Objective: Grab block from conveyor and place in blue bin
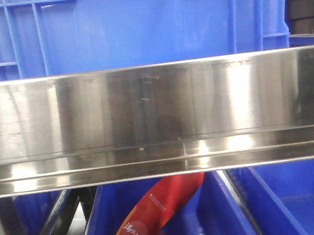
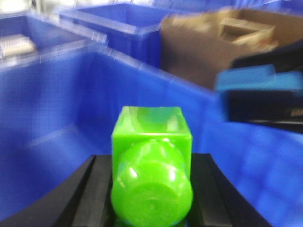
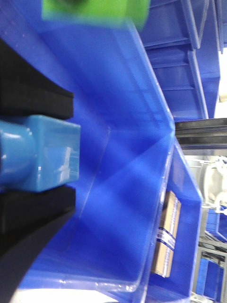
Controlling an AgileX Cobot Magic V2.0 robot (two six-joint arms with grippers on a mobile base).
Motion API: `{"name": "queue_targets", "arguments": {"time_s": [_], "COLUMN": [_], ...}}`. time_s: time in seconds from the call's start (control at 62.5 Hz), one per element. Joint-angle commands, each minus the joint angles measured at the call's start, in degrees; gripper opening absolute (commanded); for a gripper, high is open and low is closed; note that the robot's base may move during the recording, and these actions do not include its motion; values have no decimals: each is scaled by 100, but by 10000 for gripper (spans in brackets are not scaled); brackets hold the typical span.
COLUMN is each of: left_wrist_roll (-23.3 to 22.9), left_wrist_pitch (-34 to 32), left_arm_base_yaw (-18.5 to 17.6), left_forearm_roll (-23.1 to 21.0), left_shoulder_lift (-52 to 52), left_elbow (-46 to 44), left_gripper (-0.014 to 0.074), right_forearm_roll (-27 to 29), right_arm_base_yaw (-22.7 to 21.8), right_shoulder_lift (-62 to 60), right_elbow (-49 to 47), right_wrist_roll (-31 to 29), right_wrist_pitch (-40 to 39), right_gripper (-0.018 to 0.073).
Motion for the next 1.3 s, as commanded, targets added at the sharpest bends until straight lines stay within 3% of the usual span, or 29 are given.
{"name": "queue_targets", "arguments": {"time_s": [0.0,0.064,0.144,0.304,0.432,0.592,0.64,0.784,0.943,1.103,1.279], "left_wrist_roll": [-30,-30,-30,-30,-30,-30,-30,-138,-1031,-1591,-1683], "left_wrist_pitch": [-154,-154,-167,-149,-122,-136,-77,10,-55,-329,-413], "left_arm_base_yaw": [-47,-47,-47,-47,-47,-35,-35,-49,-61,-61,-173], "left_forearm_roll": [-58,-135,-186,-186,-186,-151,-151,-292,-266,-266,-256], "left_shoulder_lift": [74,116,142,82,-24,-10,-39,-373,-714,-946,-1379], "left_elbow": [-51,-51,-51,-51,-51,-41,-41,-30,58,699,1596], "left_gripper": [267,357,417,386,258,-45,-111,-111,-111,-111,-111], "right_forearm_roll": [-41,-41,-41,-41,-41,-41,-41,-28,-28,-28,-28], "right_arm_base_yaw": [-1,-1,-1,-1,-1,-1,-1,-1,-113,-405,-637], "right_shoulder_lift": [76,129,179,78,-56,-44,-81,-492,-1032,-1597,-2433], "right_elbow": [-59,-59,-59,-81,-81,-81,-81,-56,204,946,1881], "right_wrist_roll": [-37,-37,-37,-37,-37,-37,-7,3,3,242,310], "right_wrist_pitch": [-200,-245,-255,-205,-143,-93,-46,238,148,33,-423], "right_gripper": [390,449,454,358,123,-167,-160,-162,-162,-162,-162]}}
